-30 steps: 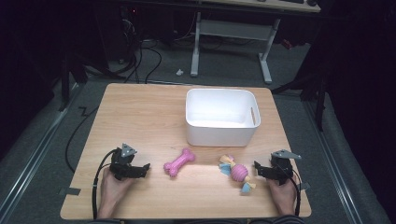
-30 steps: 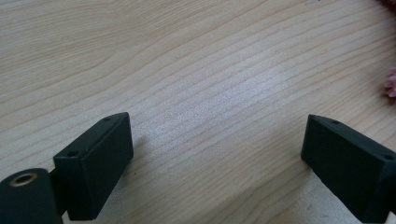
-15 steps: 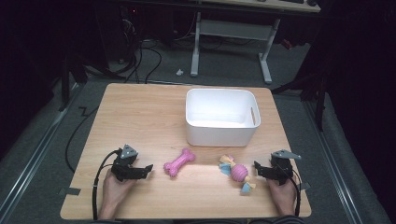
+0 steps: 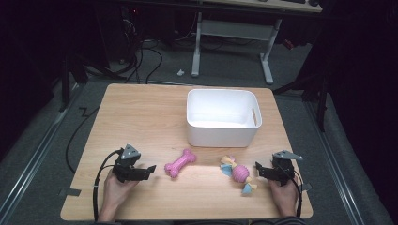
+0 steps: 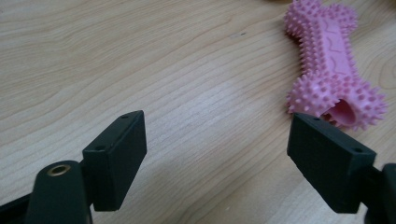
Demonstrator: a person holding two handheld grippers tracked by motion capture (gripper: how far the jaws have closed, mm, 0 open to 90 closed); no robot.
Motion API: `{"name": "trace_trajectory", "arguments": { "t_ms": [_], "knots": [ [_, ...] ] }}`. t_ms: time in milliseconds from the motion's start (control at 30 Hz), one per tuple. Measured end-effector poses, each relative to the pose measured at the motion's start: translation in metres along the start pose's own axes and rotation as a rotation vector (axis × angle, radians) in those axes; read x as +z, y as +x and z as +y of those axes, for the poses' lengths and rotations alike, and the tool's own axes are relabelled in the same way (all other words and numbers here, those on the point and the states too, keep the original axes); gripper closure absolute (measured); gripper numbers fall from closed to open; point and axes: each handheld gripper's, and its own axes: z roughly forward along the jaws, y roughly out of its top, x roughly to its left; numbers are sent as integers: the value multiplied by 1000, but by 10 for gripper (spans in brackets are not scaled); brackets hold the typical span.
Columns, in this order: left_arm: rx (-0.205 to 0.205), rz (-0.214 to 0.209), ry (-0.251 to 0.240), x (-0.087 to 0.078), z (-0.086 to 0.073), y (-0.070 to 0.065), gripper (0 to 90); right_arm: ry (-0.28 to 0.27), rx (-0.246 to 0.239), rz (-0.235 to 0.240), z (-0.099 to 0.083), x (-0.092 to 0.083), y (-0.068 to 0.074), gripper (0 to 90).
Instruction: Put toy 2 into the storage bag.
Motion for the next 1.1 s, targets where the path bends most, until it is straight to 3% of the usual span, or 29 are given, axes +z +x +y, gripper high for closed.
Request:
{"name": "trace_trajectory", "arguments": {
  "t_ms": [167, 533, 700, 1100],
  "knots": [
    [32, -10, -6, -2, 10, -9, 256, 0, 0, 0, 0, 0, 0, 192],
    [49, -34, 5, 1, 19, -16, 258, 0, 2, 0, 0, 0, 0, 193],
    [47, -27, 4, 3, 24, -20, 270, 0, 1, -1, 0, 0, 0, 193],
    [87, -52, 20, 10, 39, -33, 301, 0, 1, 0, 0, 0, 0, 193]
  ]
}}
